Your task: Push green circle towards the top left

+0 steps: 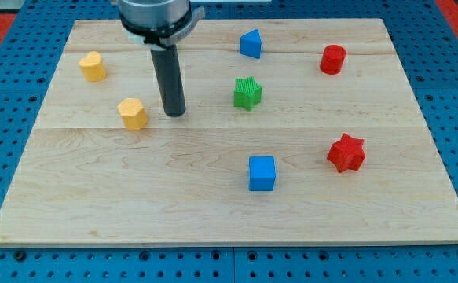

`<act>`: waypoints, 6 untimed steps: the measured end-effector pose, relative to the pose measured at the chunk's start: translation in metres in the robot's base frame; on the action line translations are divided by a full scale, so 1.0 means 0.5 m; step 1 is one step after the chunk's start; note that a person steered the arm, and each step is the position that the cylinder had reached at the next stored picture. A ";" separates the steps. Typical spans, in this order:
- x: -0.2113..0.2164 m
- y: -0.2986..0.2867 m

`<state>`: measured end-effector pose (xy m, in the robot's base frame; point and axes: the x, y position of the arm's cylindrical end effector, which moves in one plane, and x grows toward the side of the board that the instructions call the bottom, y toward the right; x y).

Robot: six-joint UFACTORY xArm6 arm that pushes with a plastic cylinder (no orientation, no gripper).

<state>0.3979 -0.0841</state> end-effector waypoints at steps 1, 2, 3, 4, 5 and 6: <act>-0.066 0.015; -0.123 0.108; -0.210 0.123; -0.298 0.088; -0.325 -0.018; -0.325 -0.098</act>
<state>0.2353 -0.1330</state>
